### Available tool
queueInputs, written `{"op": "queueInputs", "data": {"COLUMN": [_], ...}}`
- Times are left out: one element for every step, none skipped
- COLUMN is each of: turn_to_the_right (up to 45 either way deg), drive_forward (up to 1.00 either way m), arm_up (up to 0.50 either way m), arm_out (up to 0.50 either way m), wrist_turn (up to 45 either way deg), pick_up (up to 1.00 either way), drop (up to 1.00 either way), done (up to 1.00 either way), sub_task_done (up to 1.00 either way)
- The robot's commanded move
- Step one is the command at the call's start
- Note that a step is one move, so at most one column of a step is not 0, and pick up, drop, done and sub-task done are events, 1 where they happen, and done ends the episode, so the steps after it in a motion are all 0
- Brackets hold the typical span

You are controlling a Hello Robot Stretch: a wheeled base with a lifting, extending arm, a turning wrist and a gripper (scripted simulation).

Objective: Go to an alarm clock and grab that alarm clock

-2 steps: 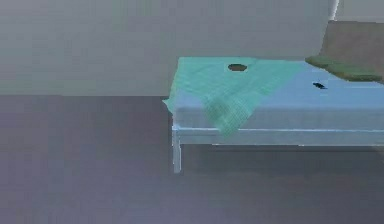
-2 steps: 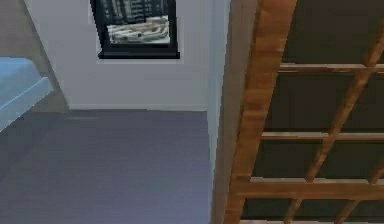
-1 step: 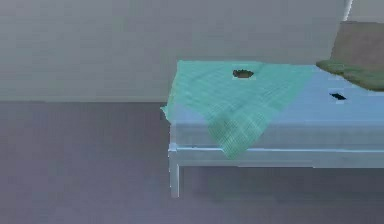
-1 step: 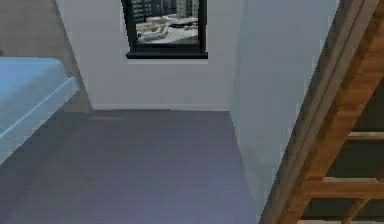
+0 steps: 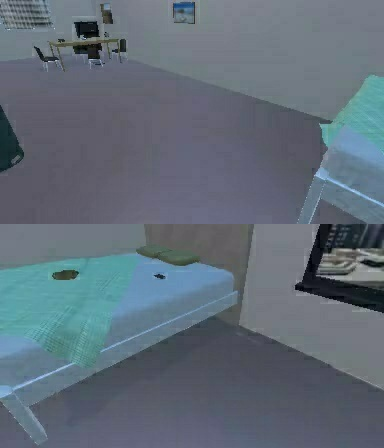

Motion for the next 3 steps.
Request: {"op": "queueInputs", "data": {"turn_to_the_right": [-18.0, 0.0, -3.0], "drive_forward": [0.0, 1.0, 0.0], "arm_up": [0.0, 0.0, 0.0], "arm_out": [0.0, 0.0, 0.0], "wrist_turn": [0.0, 0.0, 0.0], "pick_up": [0.0, 0.0, 0.0], "drop": [0.0, 0.0, 0.0], "done": [0.0, 0.0, 0.0], "sub_task_done": [0.0, 0.0, 0.0]}}
